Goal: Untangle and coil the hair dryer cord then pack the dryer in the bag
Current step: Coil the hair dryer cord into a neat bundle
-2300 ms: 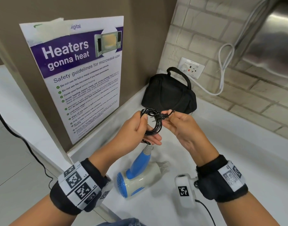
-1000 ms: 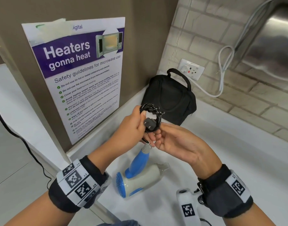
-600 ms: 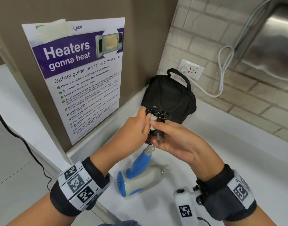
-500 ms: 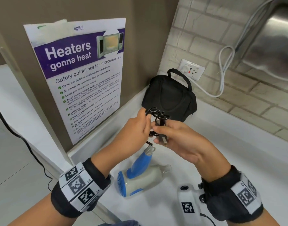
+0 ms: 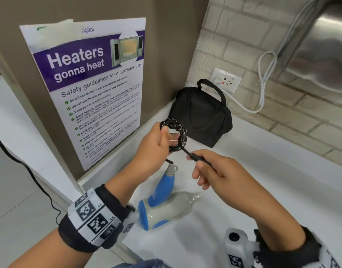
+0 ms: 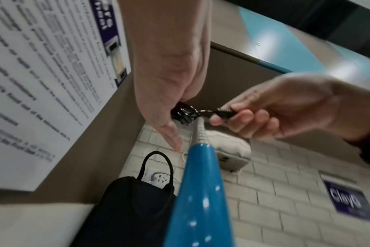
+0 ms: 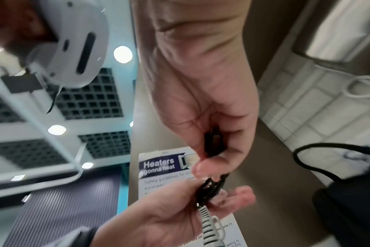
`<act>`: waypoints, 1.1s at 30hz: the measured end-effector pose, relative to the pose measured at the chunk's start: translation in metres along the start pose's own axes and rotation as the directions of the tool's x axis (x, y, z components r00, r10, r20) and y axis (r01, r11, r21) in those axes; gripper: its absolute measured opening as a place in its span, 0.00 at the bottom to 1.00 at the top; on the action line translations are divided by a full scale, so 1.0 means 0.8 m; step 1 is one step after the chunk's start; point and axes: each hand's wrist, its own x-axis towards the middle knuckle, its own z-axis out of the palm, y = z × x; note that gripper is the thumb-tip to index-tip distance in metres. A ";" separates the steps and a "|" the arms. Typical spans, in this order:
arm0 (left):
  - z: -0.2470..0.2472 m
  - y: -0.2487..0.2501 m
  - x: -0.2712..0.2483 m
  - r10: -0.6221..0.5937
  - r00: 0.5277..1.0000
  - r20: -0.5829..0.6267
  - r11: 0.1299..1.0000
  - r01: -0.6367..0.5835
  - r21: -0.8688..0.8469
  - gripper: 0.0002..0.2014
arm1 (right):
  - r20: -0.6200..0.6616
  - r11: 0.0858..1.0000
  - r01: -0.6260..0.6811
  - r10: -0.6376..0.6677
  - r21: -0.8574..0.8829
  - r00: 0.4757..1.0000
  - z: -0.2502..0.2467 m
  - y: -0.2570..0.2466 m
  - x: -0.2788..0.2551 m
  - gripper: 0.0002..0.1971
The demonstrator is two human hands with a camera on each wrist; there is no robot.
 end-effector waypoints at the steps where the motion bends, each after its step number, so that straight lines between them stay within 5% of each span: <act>1: -0.001 0.001 0.000 -0.023 1.000 0.006 0.996 0.023 -0.083 0.14 | 0.006 1.000 0.009 -0.009 -0.006 1.000 -0.003 0.005 -0.001 0.12; 6: 0.001 0.011 -0.003 -0.085 0.992 0.093 0.912 0.115 -0.394 0.17 | 0.048 0.989 0.032 -0.025 -0.147 0.999 0.007 0.032 0.000 0.13; 14: 0.005 0.010 -0.008 0.022 0.997 0.075 0.975 -0.005 -0.223 0.12 | 0.265 0.989 -0.094 0.061 0.112 0.962 0.009 0.024 0.006 0.13; 16: 0.004 0.010 -0.007 0.015 0.998 0.054 0.974 -0.003 -0.225 0.13 | 0.221 0.982 -0.103 0.066 0.159 0.973 0.012 0.018 0.006 0.10; 20: 0.004 0.011 -0.011 -0.012 1.000 0.010 0.961 0.015 -0.277 0.16 | -0.067 0.995 0.053 -0.047 0.089 0.997 0.021 0.018 0.006 0.14; 28: 0.006 0.006 -0.015 0.014 1.000 0.026 0.964 -0.006 -0.265 0.17 | -0.224 0.917 0.022 -0.121 -0.399 0.967 0.040 0.057 0.024 0.11; 33: 0.010 0.004 -0.016 0.070 0.996 0.052 0.984 -0.060 -0.170 0.16 | -0.142 0.999 0.028 -0.021 0.047 0.990 0.046 0.061 0.042 0.12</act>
